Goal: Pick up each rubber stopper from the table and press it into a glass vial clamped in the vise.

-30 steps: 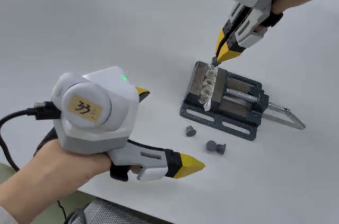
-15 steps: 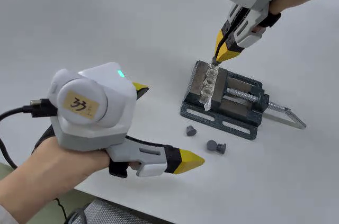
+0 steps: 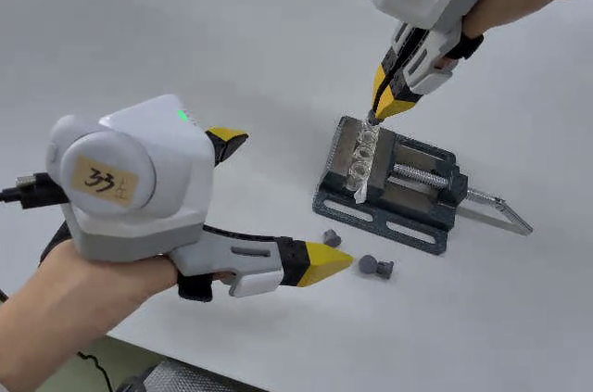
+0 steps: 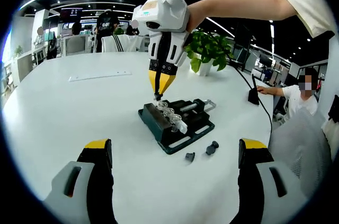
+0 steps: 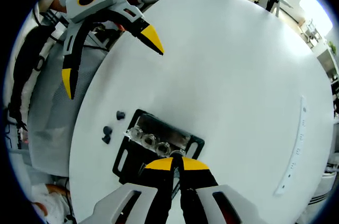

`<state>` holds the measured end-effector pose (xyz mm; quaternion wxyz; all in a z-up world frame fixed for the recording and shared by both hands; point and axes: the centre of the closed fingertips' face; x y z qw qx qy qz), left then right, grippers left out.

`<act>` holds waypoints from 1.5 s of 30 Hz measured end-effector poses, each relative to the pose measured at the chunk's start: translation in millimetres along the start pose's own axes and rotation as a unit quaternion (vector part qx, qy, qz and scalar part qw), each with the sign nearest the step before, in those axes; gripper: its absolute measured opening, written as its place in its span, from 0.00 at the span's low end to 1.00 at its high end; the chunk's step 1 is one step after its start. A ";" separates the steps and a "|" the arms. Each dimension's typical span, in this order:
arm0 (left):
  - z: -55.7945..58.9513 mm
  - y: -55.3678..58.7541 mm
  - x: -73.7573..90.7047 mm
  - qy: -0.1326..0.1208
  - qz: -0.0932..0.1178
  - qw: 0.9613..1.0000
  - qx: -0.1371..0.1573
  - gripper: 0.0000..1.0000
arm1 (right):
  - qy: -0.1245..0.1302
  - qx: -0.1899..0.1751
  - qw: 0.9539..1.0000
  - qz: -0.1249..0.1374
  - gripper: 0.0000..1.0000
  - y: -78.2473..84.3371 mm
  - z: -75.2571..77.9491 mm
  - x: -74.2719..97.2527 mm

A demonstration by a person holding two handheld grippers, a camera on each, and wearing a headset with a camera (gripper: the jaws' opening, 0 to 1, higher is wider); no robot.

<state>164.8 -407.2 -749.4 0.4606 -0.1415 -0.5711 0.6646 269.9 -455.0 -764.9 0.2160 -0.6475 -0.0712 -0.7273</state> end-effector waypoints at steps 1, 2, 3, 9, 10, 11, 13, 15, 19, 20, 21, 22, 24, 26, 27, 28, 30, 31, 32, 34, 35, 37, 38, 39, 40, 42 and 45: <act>0.8 0.3 0.1 0.000 0.000 1.000 0.001 0.99 | 0.000 0.002 1.000 -0.001 0.00 1.1 1.1 0.1; 0.6 0.7 0.7 -0.001 0.000 1.000 0.002 0.99 | 0.000 0.000 1.000 -0.002 0.00 2.0 2.1 0.1; 0.3 1.3 1.3 -0.001 0.001 1.000 0.003 0.99 | 0.000 -0.004 1.000 -0.003 0.00 2.1 2.2 0.0; 0.5 3.7 2.1 -0.001 -0.001 1.000 0.008 0.99 | 0.001 -0.001 1.000 -0.002 0.00 2.4 1.5 -0.5; 0.3 4.1 1.9 -0.001 -0.001 1.000 0.009 0.99 | 0.001 0.001 1.000 -0.002 0.00 2.6 0.8 -0.1; -0.3 4.2 1.8 -0.001 0.000 1.000 0.009 0.99 | 0.000 0.000 1.000 -0.002 0.00 2.6 0.2 0.1; -0.5 4.3 1.6 -0.001 -0.001 1.000 0.010 0.98 | -0.002 -0.005 1.000 -0.001 0.00 2.8 -0.4 0.4; -0.4 3.5 0.5 -0.002 0.001 1.000 0.012 0.98 | -0.004 -0.005 1.000 0.001 0.00 2.7 -1.4 0.9; -0.9 3.2 0.1 -0.002 0.001 1.000 0.011 0.98 | -0.002 -0.010 1.000 0.007 0.00 2.5 -3.4 0.3; -1.2 3.0 0.1 -0.003 0.002 1.000 0.011 0.98 | -0.002 -0.011 1.000 0.008 0.00 2.2 -4.2 0.4; -1.6 2.9 0.6 -0.003 0.002 1.000 0.011 0.98 | -0.002 -0.013 1.000 0.009 0.00 1.5 -3.8 0.0; -2.0 2.5 0.8 -0.004 0.003 1.000 0.011 0.98 | -0.002 -0.014 1.000 0.010 0.00 1.3 -3.5 -0.4; -2.9 2.3 1.5 -0.005 0.003 1.000 0.012 0.98 | -0.003 -0.015 1.000 0.013 0.00 0.4 -4.7 0.1; -4.4 2.0 2.4 -0.006 0.004 1.000 0.012 0.98 | 0.000 -0.030 0.999 0.022 0.00 0.7 -3.7 0.1; -5.2 2.0 2.8 -0.008 0.004 1.000 0.012 0.98 | 0.002 -0.028 0.999 0.026 0.00 1.7 -4.1 0.6; -6.0 1.8 3.2 -0.009 0.006 1.000 0.013 0.98 | 0.005 -0.025 0.999 0.029 0.00 1.3 -4.7 0.9; -6.8 1.7 3.4 -0.009 0.008 1.000 0.014 0.98 | 0.009 -0.026 0.999 0.029 0.00 0.1 -6.2 0.7; -6.2 1.7 2.7 -0.010 0.007 1.000 0.013 0.98 | 0.012 -0.021 0.999 0.027 0.00 -0.4 -6.5 0.6; -6.1 1.4 2.5 -0.010 0.007 1.000 0.013 0.98 | 0.012 -0.020 0.999 0.025 0.00 -0.7 -6.3 0.5; -5.7 0.4 1.9 -0.009 0.007 1.000 0.014 0.98 | 0.009 -0.020 1.000 0.018 0.00 0.1 -3.8 0.2; -5.8 0.2 1.9 -0.008 0.007 1.000 0.013 0.98 | 0.008 -0.017 1.000 0.016 0.00 0.3 -4.2 0.3; -5.7 -1.2 2.0 -0.009 0.008 1.000 0.013 0.98 | 0.008 -0.014 1.000 0.015 0.00 0.3 -5.3 0.8; -5.6 -1.6 2.0 -0.009 0.010 1.000 0.014 0.98 | 0.007 -0.015 1.000 0.017 0.00 0.3 -5.6 1.1; -6.3 -1.4 2.3 -0.010 0.010 1.000 0.014 0.98 | 0.007 -0.023 1.000 0.018 0.00 0.5 -5.1 1.1; -6.4 -1.1 2.3 -0.010 0.010 1.000 0.014 0.98 | 0.007 -0.020 1.000 0.019 0.00 1.5 -4.3 0.8; -6.4 -0.9 2.3 -0.010 0.011 1.000 0.015 0.98 | 0.008 -0.023 1.000 0.020 0.00 1.6 -2.7 -0.3; -6.4 0.7 2.4 -0.010 0.009 1.000 0.015 0.98 | 0.009 -0.019 1.000 0.017 0.00 0.7 -1.3 -1.3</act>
Point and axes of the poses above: the centre of the closed fingertips' face, and the gripper's own axes: x roughly backward along the fingers, z roughly to its right, y roughly out of its underside, and after that the axes turned 14 degrees about y, right-handed
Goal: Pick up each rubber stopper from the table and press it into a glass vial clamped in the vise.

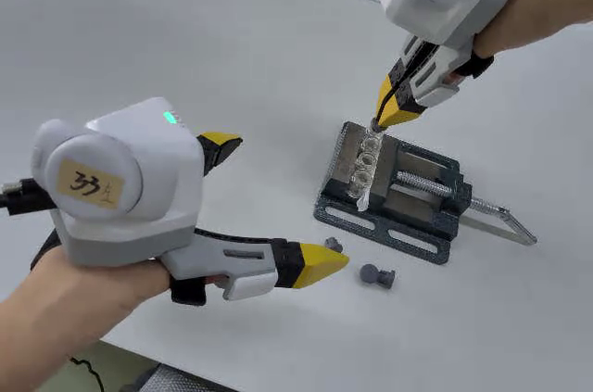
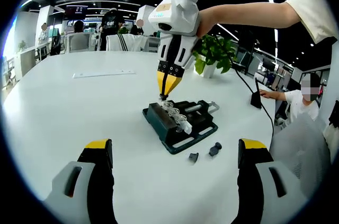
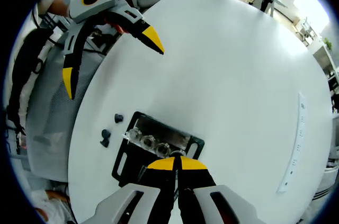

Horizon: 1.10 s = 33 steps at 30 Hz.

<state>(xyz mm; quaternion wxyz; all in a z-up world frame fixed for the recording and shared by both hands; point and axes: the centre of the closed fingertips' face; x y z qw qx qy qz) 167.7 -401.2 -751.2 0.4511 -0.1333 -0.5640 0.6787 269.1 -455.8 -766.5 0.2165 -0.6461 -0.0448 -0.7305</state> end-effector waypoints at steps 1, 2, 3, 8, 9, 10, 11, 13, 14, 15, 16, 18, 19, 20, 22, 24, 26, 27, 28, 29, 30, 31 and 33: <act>-0.2 1.0 -0.1 0.000 -0.001 1.000 0.001 0.98 | -0.002 -0.002 1.000 -0.003 0.00 -0.9 0.2 0.5; -0.3 1.2 -0.1 0.000 -0.001 1.000 0.002 0.98 | -0.002 -0.001 1.000 -0.003 0.00 -1.0 0.3 0.5; -0.2 1.2 0.0 0.000 -0.002 1.000 0.002 0.98 | -0.003 0.001 1.000 -0.004 0.00 -1.7 1.5 0.0; 0.1 0.8 -0.4 0.001 -0.003 1.000 0.003 0.98 | -0.005 -0.002 1.000 -0.006 0.00 -1.8 1.0 -0.4; -0.1 0.3 -0.5 0.001 -0.002 1.000 0.003 0.98 | -0.004 -0.004 1.000 -0.009 0.00 -1.3 1.4 -1.0; -0.4 0.3 -0.5 0.001 -0.001 1.000 0.004 0.98 | -0.003 -0.006 1.000 -0.011 0.00 -0.9 1.7 -0.9; -0.4 0.4 -1.2 0.002 -0.002 1.000 0.004 0.98 | -0.002 -0.005 1.000 -0.012 0.00 -2.1 -0.4 -0.7; -0.3 0.4 -2.0 0.002 -0.004 1.000 0.003 0.98 | 0.000 0.000 1.000 -0.014 0.00 -1.2 -0.2 -1.6; -0.4 -0.6 -2.5 0.002 -0.002 1.000 0.002 0.98 | 0.001 0.000 1.000 -0.018 0.00 -1.2 -0.2 -1.8; -0.4 -0.8 -2.6 0.002 -0.002 1.000 0.003 0.98 | 0.002 0.005 1.000 -0.019 0.00 -1.0 -0.5 -1.7; -0.7 -0.7 -2.5 0.002 -0.001 1.000 0.002 0.98 | 0.002 0.003 1.000 -0.021 0.00 -0.1 1.2 -2.1; -0.7 -0.9 -2.9 0.002 -0.002 1.000 0.003 0.98 | 0.007 0.002 1.000 -0.021 0.00 1.1 1.7 -2.2; -0.9 -1.2 -2.5 0.002 0.000 1.000 0.003 0.98 | 0.012 0.009 1.000 -0.019 0.00 -0.4 -1.2 -0.9; -0.9 -1.0 -2.4 0.002 0.000 1.000 0.005 0.98 | 0.013 0.003 1.000 -0.019 0.00 -0.8 -0.6 -0.9; -1.2 0.7 -2.3 0.002 -0.003 1.000 0.003 0.98 | 0.017 0.000 1.000 -0.017 0.00 -0.6 -1.6 -1.0; -1.4 0.8 -2.2 0.002 -0.002 1.000 0.004 0.98 | 0.021 0.002 1.000 -0.016 0.00 0.1 -2.6 -0.9; -1.9 0.8 -2.1 0.002 -0.001 1.000 0.005 0.98 | 0.021 0.000 1.000 -0.017 0.00 -0.3 -0.6 -1.5; -1.9 1.2 -2.2 0.002 -0.002 1.000 0.005 0.98 | 0.021 -0.002 1.000 -0.018 0.00 -0.5 -0.7 -1.5; -1.8 0.9 -2.5 0.002 -0.002 1.000 0.004 0.98 | 0.021 0.001 1.000 -0.019 0.00 -0.5 -1.1 -1.6; -1.8 0.9 -2.3 0.002 -0.001 1.000 0.004 0.98 | 0.023 0.000 1.000 -0.018 0.00 -0.3 -1.2 -1.5; -1.6 1.3 -1.8 0.002 -0.001 1.000 0.005 0.98 | 0.024 -0.001 1.000 -0.018 0.00 -0.1 -1.5 -1.5; -2.3 1.8 -1.1 0.001 0.000 1.000 0.005 0.98 | 0.025 -0.003 1.000 -0.017 0.00 -0.5 -1.6 -1.9; -2.6 2.6 -0.9 0.001 -0.001 1.000 0.006 0.98 | 0.026 -0.001 1.000 -0.016 0.00 -0.7 -2.2 -2.0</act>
Point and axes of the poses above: the centre of the closed fingertips' face, and the gripper's own axes: x roughly backward along the fingers, z roughly to its right, y roughly out of its underside, and after that the axes turned 14 degrees about y, right-handed
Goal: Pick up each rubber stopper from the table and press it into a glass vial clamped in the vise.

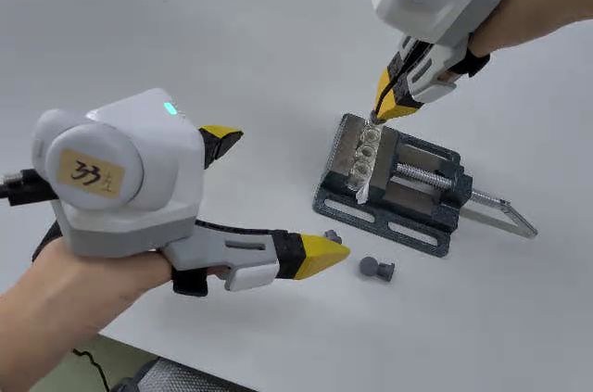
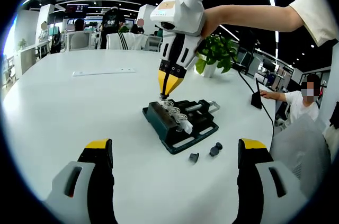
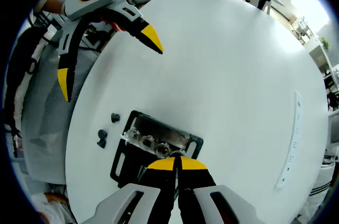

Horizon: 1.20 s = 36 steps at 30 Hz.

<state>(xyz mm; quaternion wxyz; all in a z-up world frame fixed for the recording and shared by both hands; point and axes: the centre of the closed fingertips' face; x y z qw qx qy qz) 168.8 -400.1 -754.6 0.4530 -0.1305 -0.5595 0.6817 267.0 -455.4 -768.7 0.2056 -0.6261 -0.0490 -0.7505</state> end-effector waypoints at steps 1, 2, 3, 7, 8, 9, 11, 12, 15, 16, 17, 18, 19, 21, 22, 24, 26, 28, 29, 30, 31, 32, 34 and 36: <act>0.8 -0.9 -1.3 0.000 0.000 1.000 0.000 0.98 | 0.002 -0.002 1.000 -0.001 0.00 0.1 -0.3 -0.3; 1.2 -0.6 -1.2 0.000 -0.001 1.000 0.000 0.98 | 0.004 0.007 1.000 -0.003 0.00 -0.2 -0.2 -0.7; 1.9 -0.8 -0.5 0.000 -0.001 1.000 -0.001 0.98 | 0.006 0.000 1.000 -0.006 0.00 0.1 0.1 -1.4; 2.4 -1.7 -0.1 0.001 0.000 1.000 -0.003 0.98 | 0.005 -0.007 1.000 -0.003 0.00 1.1 4.4 -3.5; 2.7 -2.7 0.2 0.000 0.000 1.000 -0.004 0.98 | 0.005 -0.013 1.000 0.000 0.00 1.8 4.0 -2.6; 3.5 -3.5 0.2 0.001 0.001 1.000 -0.004 0.98 | 0.006 -0.018 1.000 0.002 0.00 1.3 3.8 -2.9; 1.4 -3.6 1.6 0.000 0.000 1.000 -0.005 0.98 | 0.008 -0.011 1.000 0.002 0.00 0.8 2.8 -2.9; 1.7 -4.1 1.8 0.000 -0.001 1.000 -0.006 0.98 | 0.009 -0.009 1.000 0.001 0.00 0.2 2.7 -2.6; 1.3 -8.1 3.6 -0.001 0.001 1.000 -0.009 0.98 | 0.012 -0.021 1.000 -0.005 0.00 -0.8 2.1 -2.0; 0.1 -9.4 4.4 -0.002 0.003 1.000 -0.011 0.98 | 0.014 -0.006 1.000 -0.004 0.00 -1.5 1.0 -1.2; -1.0 -9.7 4.6 -0.003 0.003 1.000 -0.012 0.98 | 0.014 -0.012 1.000 -0.005 0.00 -1.2 1.4 -1.2; -1.5 -9.9 4.7 -0.003 0.002 1.000 -0.012 0.98 | 0.015 -0.020 1.000 -0.007 0.00 -0.3 3.0 -1.4; 0.7 -11.7 3.7 -0.002 0.002 1.000 -0.012 0.98 | 0.016 -0.015 1.000 -0.008 0.00 -0.3 4.2 -1.7; 1.0 -12.3 2.7 -0.001 0.000 1.000 -0.016 0.98 | 0.020 -0.009 1.000 -0.010 0.00 -0.9 5.1 -2.1; 1.1 -12.5 2.5 -0.001 -0.001 1.000 -0.016 0.98 | 0.022 -0.005 1.000 -0.010 0.00 -0.9 4.7 -1.8; 1.6 -13.5 1.9 0.001 0.001 1.000 -0.017 0.98 | 0.025 -0.011 1.000 -0.009 0.00 1.1 6.9 -2.9; 4.8 -15.4 0.7 0.001 0.001 1.000 -0.019 0.98 | 0.026 -0.030 0.999 0.001 0.00 1.1 7.4 -3.1; 5.8 -15.7 0.6 0.002 0.002 1.000 -0.019 0.98 | 0.026 -0.040 0.999 0.012 0.00 2.5 8.7 -4.4; 3.4 -14.1 1.4 0.002 0.003 1.000 -0.019 0.98 | 0.027 -0.045 0.999 0.015 0.00 1.5 7.0 -4.0; 2.9 -13.6 1.7 0.001 0.002 1.000 -0.019 0.98 | 0.027 -0.047 0.998 0.018 0.00 0.8 5.6 -3.6; 2.9 -13.7 1.9 0.002 0.002 1.000 -0.020 0.98 | 0.029 -0.047 0.998 0.020 0.00 0.1 5.8 -4.4; 3.1 -13.7 2.0 0.001 0.002 1.000 -0.019 0.98 | 0.031 -0.043 0.998 0.021 0.00 -0.2 6.3 -5.2; 3.6 -13.2 2.2 0.001 0.001 1.000 -0.019 0.98 | 0.037 -0.033 0.999 0.021 0.00 -0.4 3.3 -4.3; 1.7 -12.2 2.8 0.000 0.000 1.000 -0.019 0.98 | 0.039 -0.030 0.999 0.020 0.00 0.4 6.6 -5.1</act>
Point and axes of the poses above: the centre of the closed fingertips' face, and the gripper's own axes: x roughly backward along the fingers, z roughly to its right, y roughly out of its underside, and after that the axes turned 14 degrees about y, right-handed
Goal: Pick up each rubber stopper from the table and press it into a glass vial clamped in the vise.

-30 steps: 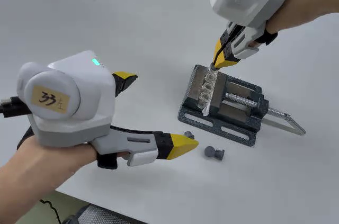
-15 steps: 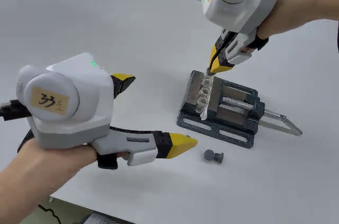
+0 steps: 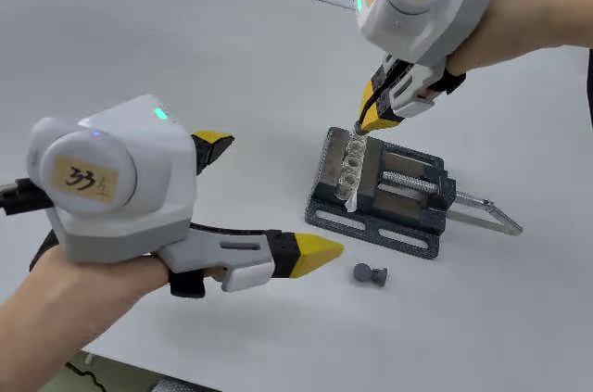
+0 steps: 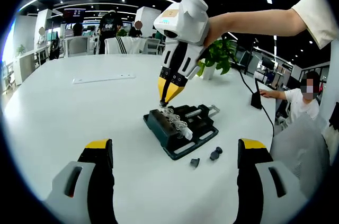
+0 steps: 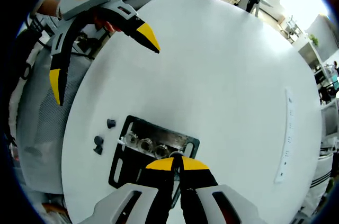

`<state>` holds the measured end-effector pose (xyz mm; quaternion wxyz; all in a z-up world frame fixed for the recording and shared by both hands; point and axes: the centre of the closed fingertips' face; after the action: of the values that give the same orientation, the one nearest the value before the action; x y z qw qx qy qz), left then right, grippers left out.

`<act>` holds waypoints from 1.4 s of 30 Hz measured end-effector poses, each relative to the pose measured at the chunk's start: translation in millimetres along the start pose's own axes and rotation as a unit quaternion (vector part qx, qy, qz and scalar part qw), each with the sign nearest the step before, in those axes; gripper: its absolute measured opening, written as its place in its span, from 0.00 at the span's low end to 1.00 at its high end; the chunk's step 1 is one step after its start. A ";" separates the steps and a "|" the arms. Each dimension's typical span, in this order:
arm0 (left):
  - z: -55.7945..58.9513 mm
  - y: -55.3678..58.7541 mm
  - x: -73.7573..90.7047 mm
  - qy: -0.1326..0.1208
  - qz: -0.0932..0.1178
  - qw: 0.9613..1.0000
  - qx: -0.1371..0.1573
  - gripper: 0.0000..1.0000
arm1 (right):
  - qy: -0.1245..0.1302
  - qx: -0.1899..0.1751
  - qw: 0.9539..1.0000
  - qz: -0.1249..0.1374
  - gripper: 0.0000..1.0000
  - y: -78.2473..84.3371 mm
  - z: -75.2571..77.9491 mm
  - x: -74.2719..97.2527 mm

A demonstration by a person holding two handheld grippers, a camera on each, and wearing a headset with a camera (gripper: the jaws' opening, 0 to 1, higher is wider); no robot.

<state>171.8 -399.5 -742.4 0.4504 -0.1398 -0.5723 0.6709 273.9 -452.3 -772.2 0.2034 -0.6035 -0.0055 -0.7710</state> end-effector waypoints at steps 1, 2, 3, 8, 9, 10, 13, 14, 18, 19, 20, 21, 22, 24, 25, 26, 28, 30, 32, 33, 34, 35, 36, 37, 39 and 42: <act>0.7 -0.6 -0.2 0.000 0.001 1.000 0.000 0.98 | 0.000 -0.002 1.000 0.000 0.00 0.2 0.5 -0.1; 0.0 -0.6 0.1 0.000 0.001 1.000 -0.001 0.98 | 0.000 -0.008 1.000 0.001 0.00 -0.3 -0.4 0.8; -0.8 -0.5 0.5 0.000 0.001 1.000 -0.002 0.98 | 0.000 -0.011 1.000 0.002 0.00 0.1 -0.4 0.9; 0.7 -0.4 0.5 0.001 0.000 1.000 -0.001 0.98 | 0.003 -0.023 1.000 0.013 0.00 0.6 -0.5 0.7; -0.5 0.2 0.9 0.001 0.000 1.000 -0.002 0.98 | 0.004 -0.028 1.000 0.015 0.00 0.6 -0.5 0.5; -0.5 0.4 0.9 0.001 -0.001 1.000 -0.002 0.98 | 0.005 -0.031 0.999 0.017 0.00 0.8 1.0 0.5; -0.1 -0.4 1.0 0.001 -0.001 1.000 -0.002 0.98 | 0.018 -0.041 0.999 0.023 0.05 0.3 3.4 1.6; -0.2 -0.3 1.0 0.001 -0.001 1.000 -0.002 0.98 | 0.021 -0.044 0.999 0.025 0.06 0.5 3.8 1.9; 0.4 -2.4 0.5 0.001 -0.001 1.000 -0.002 0.98 | 0.024 -0.051 0.998 0.028 0.13 4.1 3.5 5.2; 1.4 -4.0 -0.1 0.001 0.000 1.000 -0.003 0.98 | 0.022 -0.052 0.998 0.024 0.15 6.0 1.8 5.0; 1.9 -4.5 -0.5 0.002 -0.001 1.000 -0.003 0.98 | 0.020 -0.053 0.998 0.023 0.16 7.2 0.4 5.1; 2.4 -4.9 -0.9 0.003 -0.001 1.000 -0.003 0.98 | 0.019 -0.055 0.998 0.026 0.17 7.6 -1.1 5.8; 2.0 -4.9 -1.0 0.002 -0.001 1.000 -0.003 0.98 | 0.019 -0.063 0.997 0.029 0.18 7.6 -1.3 6.0; 1.4 -4.9 -0.9 0.004 -0.001 1.000 -0.003 0.98 | 0.023 -0.070 0.997 0.038 0.22 7.1 -3.7 8.4; -0.4 -4.5 -0.1 0.003 0.000 1.000 -0.004 0.98 | 0.021 -0.077 0.996 0.038 0.24 7.3 -6.0 9.3; -0.1 -4.8 -0.1 0.004 -0.001 1.000 -0.004 0.98 | 0.020 -0.080 0.996 0.041 0.27 5.7 -6.1 8.5; 2.5 -6.1 -0.6 0.004 -0.001 1.000 -0.004 0.98 | 0.018 -0.086 0.995 0.048 0.31 4.9 -9.6 10.1; 1.8 -5.0 -0.1 0.005 -0.003 1.000 -0.004 0.98 | 0.020 -0.091 0.994 0.053 0.33 3.8 -13.1 11.7; 2.4 -5.3 0.2 0.005 -0.002 1.000 -0.005 0.98 | 0.019 -0.103 0.993 0.061 0.38 1.8 -14.6 12.0; 2.4 -5.2 0.6 0.005 -0.003 1.000 -0.005 0.98 | 0.021 -0.104 0.992 0.061 0.40 2.0 -14.6 12.3; 2.5 -5.4 0.8 0.005 -0.003 1.000 -0.005 0.98 | 0.024 -0.104 0.992 0.063 0.40 2.0 -14.7 12.9; 3.1 -6.1 1.0 0.005 -0.002 1.000 -0.005 0.98 | 0.027 -0.110 0.991 0.068 0.41 0.7 -15.0 14.0; 3.3 -6.3 1.3 0.006 -0.002 1.000 -0.005 0.98 | 0.026 -0.117 0.990 0.071 0.42 -0.5 -16.2 15.0; 3.1 -6.5 2.1 0.006 -0.002 1.000 -0.007 0.98 | 0.024 -0.121 0.989 0.076 0.42 -1.6 -18.3 16.7; 2.3 -5.7 3.1 0.006 -0.003 1.000 -0.006 0.98 | 0.028 -0.122 0.989 0.078 0.42 -1.9 -19.9 17.8; 4.4 -6.9 3.8 0.006 -0.003 1.000 -0.007 0.98 | 0.033 -0.129 0.987 0.084 0.43 -1.5 -21.3 19.2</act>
<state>169.7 -399.9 -733.6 0.4548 -0.1456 -0.5743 0.6650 250.1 -462.3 -759.8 0.1876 -0.5970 0.1516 -0.7651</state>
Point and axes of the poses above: the centre of the closed fingertips' face, and the gripper's own axes: x roughly backward along the fingers, z roughly to its right, y roughly out of its underside, and after that the axes turned 14 degrees about y, right-handed
